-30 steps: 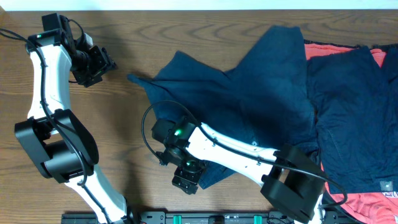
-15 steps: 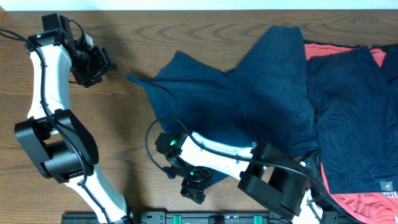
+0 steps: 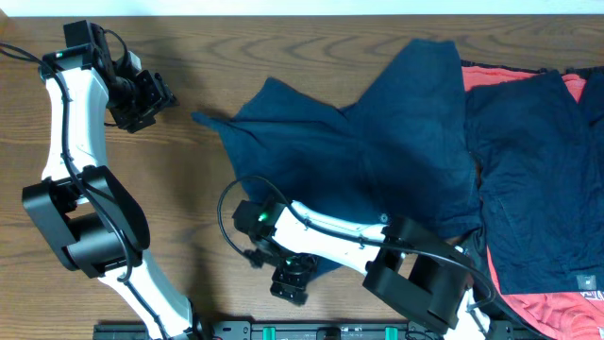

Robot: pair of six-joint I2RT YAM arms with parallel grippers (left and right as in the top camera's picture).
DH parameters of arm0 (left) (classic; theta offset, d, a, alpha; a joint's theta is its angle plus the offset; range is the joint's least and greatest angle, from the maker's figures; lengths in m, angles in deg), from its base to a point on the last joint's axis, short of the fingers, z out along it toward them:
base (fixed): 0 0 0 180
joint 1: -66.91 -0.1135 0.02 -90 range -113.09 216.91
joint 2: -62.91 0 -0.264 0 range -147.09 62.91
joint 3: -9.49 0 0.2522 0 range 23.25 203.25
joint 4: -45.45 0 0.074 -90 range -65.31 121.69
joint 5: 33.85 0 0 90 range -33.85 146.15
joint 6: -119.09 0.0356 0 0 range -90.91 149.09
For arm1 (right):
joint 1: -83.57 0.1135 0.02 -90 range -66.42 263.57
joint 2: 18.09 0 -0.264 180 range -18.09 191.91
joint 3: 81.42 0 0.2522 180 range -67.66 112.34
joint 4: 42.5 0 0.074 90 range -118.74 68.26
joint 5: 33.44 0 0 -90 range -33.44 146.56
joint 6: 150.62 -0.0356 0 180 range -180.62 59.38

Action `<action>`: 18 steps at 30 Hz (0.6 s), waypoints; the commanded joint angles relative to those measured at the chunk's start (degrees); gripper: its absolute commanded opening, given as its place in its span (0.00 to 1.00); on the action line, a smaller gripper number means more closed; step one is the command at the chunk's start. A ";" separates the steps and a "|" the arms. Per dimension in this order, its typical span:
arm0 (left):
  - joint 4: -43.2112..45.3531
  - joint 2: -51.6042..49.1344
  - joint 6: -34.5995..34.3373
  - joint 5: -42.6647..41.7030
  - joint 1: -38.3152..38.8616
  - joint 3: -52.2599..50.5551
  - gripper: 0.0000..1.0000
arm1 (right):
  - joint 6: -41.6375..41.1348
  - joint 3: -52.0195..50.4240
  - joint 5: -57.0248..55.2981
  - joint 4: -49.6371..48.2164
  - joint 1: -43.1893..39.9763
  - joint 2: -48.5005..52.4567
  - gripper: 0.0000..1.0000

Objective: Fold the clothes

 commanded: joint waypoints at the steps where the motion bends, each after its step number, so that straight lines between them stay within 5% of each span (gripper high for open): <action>1: -0.28 -0.20 1.40 -0.37 -0.13 -0.22 0.66 | -2.32 -0.04 -12.48 -4.26 -0.17 0.81 0.90; 10: -0.37 -0.20 1.42 -0.39 -0.13 -0.22 0.66 | 1.33 0.00 -12.76 -6.49 -0.81 0.79 0.66; 18: -0.35 -0.20 1.42 -0.44 -0.13 -0.22 0.66 | 2.03 0.96 -14.84 -6.05 -0.70 0.11 0.70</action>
